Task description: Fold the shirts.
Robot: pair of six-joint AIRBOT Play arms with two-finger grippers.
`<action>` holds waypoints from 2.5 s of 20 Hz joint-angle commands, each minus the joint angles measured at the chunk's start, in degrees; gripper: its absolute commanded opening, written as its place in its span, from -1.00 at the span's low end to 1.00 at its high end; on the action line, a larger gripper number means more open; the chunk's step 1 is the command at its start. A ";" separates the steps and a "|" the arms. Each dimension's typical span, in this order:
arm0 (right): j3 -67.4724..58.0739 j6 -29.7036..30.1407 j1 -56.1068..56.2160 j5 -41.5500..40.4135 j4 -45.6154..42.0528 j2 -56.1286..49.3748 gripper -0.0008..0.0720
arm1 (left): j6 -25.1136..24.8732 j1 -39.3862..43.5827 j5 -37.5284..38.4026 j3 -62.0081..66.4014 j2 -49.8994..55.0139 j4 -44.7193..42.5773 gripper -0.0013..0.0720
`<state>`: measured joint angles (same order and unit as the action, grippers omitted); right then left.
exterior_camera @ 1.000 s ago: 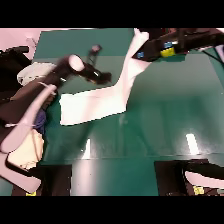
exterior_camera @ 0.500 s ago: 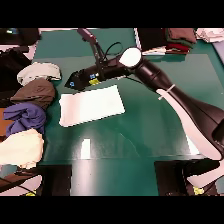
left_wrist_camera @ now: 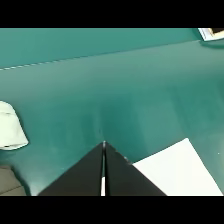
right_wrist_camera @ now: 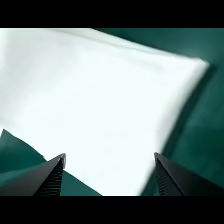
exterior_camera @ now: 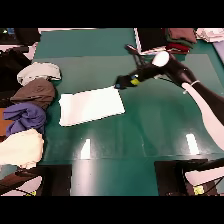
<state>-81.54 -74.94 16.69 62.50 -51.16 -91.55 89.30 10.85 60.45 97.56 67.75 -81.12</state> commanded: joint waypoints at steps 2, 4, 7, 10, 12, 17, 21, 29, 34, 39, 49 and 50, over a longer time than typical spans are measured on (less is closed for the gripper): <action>8.24 -1.44 -7.80 1.60 8.20 -5.16 0.74 | -2.40 3.63 -1.29 -0.07 1.66 0.07 -0.89; 6.82 -0.70 -6.12 1.55 11.76 -9.40 0.71 | -2.80 4.72 -2.08 -0.07 2.14 0.07 -0.89; 0.11 -0.68 -0.63 0.92 14.21 -15.63 0.59 | -2.78 4.70 -2.38 -0.07 2.73 0.37 -0.89; -7.06 -0.61 4.63 -1.38 19.58 -21.31 0.23 | -2.78 4.70 -2.36 -0.07 2.73 0.52 -0.89; -11.76 -0.59 7.76 -3.50 19.58 -24.02 -0.33 | -2.73 4.70 -2.36 -0.07 2.73 1.27 -0.89; -18.27 1.31 7.17 -5.27 13.29 -21.35 -0.94 | -2.80 6.54 -2.29 -0.09 2.84 4.90 -0.90; -18.29 -0.33 -3.50 1.62 -1.70 -10.84 -0.94 | -3.93 12.20 -2.47 -0.07 2.99 4.59 -0.90; -2.91 -5.38 -37.97 3.61 -19.61 11.89 -0.94 | -3.43 14.64 -4.26 -0.07 3.28 4.85 -0.89; 8.48 -7.76 -61.33 -1.16 -20.59 21.18 -0.94 | -0.70 14.64 -5.64 -0.07 3.43 4.90 -0.89; 19.80 -7.74 -71.10 -1.05 -20.74 25.73 -0.94 | -0.63 14.64 -6.91 -0.07 3.43 4.87 -0.89; 19.67 -7.13 -71.17 8.68 -34.82 28.02 0.48 | -0.79 14.64 -7.30 -0.07 3.43 4.90 -0.89; 17.20 -7.15 -71.17 10.21 -34.88 28.04 0.48 | -0.79 14.64 -7.58 -0.07 3.43 5.20 -0.89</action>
<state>-60.18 -82.26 -54.33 67.79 -80.62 -63.75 88.53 25.47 53.49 97.49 71.16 -76.25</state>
